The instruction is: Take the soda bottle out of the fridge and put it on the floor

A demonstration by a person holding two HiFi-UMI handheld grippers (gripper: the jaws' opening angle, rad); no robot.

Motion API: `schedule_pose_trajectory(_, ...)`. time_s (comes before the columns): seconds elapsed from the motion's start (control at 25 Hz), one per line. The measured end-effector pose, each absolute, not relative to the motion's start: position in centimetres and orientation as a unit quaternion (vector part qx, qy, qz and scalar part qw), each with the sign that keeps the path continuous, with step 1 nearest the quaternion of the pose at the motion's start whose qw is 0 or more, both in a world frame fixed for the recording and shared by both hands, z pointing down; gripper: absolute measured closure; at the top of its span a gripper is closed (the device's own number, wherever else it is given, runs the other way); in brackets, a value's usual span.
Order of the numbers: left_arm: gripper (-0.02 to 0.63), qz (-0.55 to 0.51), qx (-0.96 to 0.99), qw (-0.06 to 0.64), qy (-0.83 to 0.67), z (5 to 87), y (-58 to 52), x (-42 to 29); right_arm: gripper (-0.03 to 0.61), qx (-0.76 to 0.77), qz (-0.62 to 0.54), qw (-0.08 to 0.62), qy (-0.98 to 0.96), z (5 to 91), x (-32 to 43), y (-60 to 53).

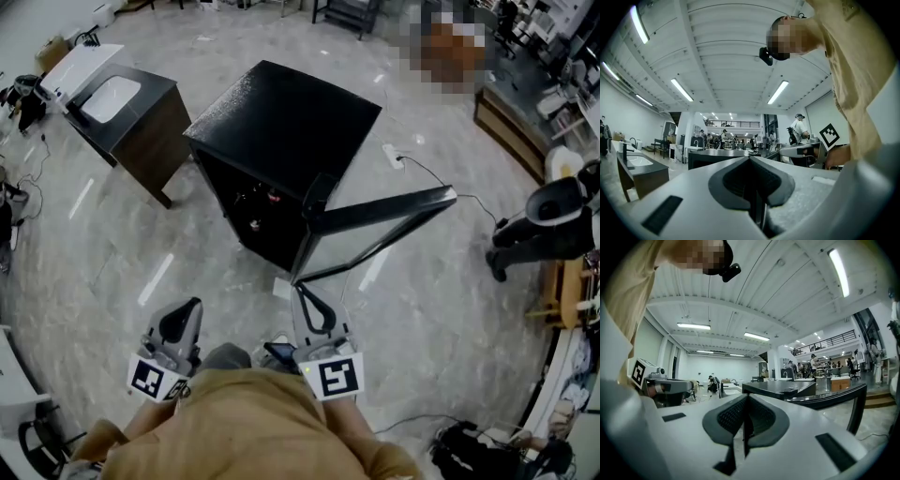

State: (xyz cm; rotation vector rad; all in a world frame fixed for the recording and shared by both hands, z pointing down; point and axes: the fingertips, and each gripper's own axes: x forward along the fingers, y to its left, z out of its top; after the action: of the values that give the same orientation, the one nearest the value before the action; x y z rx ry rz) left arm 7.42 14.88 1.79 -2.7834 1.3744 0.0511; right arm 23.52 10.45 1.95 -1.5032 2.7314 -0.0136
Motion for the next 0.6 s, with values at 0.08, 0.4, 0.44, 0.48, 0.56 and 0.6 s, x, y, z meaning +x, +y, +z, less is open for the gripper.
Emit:
schedule_pose_trajectory(0.08,0.612,0.013,-0.896,0.024,0.443,1.6,14.4,7.4,0.577,-0.481,-0.004,0.018,0.877,1.8,23.2,10.1)
schedule_pose_trajectory(0.4,0.612,0.019,-0.891,0.028,0.453,1.4,11.6,3.9,0.577,-0.493,0.002,0.000,0.870,2.5,21.6,8.7)
schedule_pose_trajectory(0.44,0.612,0.022,-0.891,0.025,0.452,1.5,11.1,3.5,0.577,-0.496,-0.001,-0.008,0.868,2.9,21.3,8.3)
schedule_pose_trajectory(0.48,0.612,0.024,-0.892,0.025,0.450,1.3,10.7,3.0,0.577,-0.498,-0.004,-0.017,0.867,3.4,20.9,7.9)
schedule_pose_trajectory(0.56,0.612,0.023,-0.895,0.031,0.445,1.2,9.7,1.9,0.577,-0.501,-0.009,-0.031,0.865,4.3,19.7,6.8)
schedule_pose_trajectory(0.6,0.612,0.021,-0.896,0.031,0.443,1.3,9.2,1.3,0.577,-0.502,-0.011,-0.037,0.864,4.8,19.0,6.2)
